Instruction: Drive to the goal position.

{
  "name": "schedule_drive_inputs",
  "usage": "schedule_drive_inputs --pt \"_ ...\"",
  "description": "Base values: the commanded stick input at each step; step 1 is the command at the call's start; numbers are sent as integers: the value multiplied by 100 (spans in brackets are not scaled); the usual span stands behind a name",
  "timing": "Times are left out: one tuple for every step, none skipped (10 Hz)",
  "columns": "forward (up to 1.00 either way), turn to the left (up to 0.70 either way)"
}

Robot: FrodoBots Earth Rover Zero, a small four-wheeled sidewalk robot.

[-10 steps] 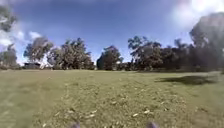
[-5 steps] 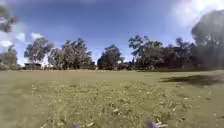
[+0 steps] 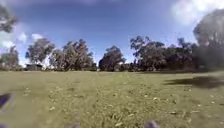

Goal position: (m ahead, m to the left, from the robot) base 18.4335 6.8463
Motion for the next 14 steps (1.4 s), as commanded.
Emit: schedule_drive_inputs --pt "70 34" --pt "70 31" --pt "70 14" --pt "70 0" --pt "70 0" --pt "70 0" --pt "70 0" --pt "70 0" --pt "70 0" --pt "70 0" --pt "70 0" --pt "70 0" --pt "70 0" --pt "70 0"
